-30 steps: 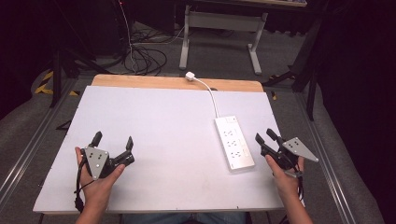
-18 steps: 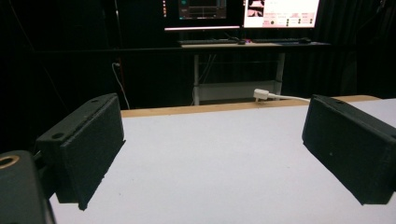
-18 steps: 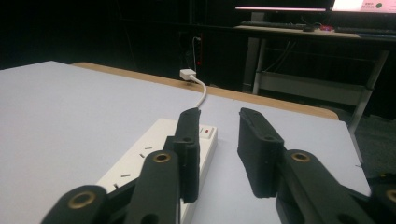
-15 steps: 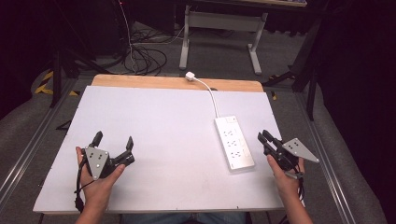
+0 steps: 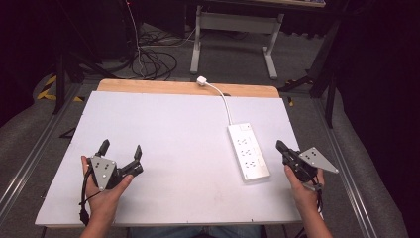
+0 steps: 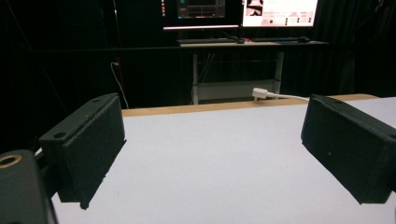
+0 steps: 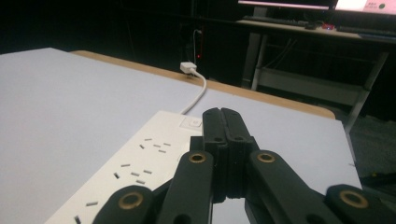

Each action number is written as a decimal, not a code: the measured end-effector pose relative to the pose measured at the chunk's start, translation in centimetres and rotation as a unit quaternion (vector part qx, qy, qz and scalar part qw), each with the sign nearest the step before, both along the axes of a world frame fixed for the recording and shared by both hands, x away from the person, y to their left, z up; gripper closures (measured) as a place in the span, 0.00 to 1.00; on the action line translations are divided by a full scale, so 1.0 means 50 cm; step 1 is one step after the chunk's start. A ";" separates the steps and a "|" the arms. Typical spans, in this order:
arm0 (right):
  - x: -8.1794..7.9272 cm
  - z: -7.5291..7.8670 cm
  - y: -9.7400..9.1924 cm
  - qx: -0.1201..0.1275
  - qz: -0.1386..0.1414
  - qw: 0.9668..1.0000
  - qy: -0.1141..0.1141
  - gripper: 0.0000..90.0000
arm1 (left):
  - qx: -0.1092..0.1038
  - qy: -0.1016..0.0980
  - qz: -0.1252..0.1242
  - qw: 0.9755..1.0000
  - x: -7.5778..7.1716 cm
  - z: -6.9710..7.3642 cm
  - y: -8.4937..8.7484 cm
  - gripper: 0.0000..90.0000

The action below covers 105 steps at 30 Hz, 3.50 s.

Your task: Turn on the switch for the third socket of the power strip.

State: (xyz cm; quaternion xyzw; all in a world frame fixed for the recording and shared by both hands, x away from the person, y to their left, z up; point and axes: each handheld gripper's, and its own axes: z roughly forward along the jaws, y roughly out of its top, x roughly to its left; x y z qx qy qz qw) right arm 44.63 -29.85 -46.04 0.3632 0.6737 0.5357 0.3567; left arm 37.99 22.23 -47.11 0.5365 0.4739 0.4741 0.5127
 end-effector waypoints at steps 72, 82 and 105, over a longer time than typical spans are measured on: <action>0.044 -0.020 0.068 -0.080 0.046 0.977 0.193 1.00 | 0.005 0.002 -0.004 1.000 0.002 -0.003 -0.003 0.08; 0.045 -0.024 0.070 -0.087 0.047 0.974 0.204 1.00 | 0.006 0.003 -0.004 1.000 0.002 -0.003 -0.003 0.08; 0.044 -0.024 0.069 -0.088 0.041 0.973 0.210 1.00 | 0.006 0.003 -0.004 1.000 0.002 -0.003 -0.003 0.08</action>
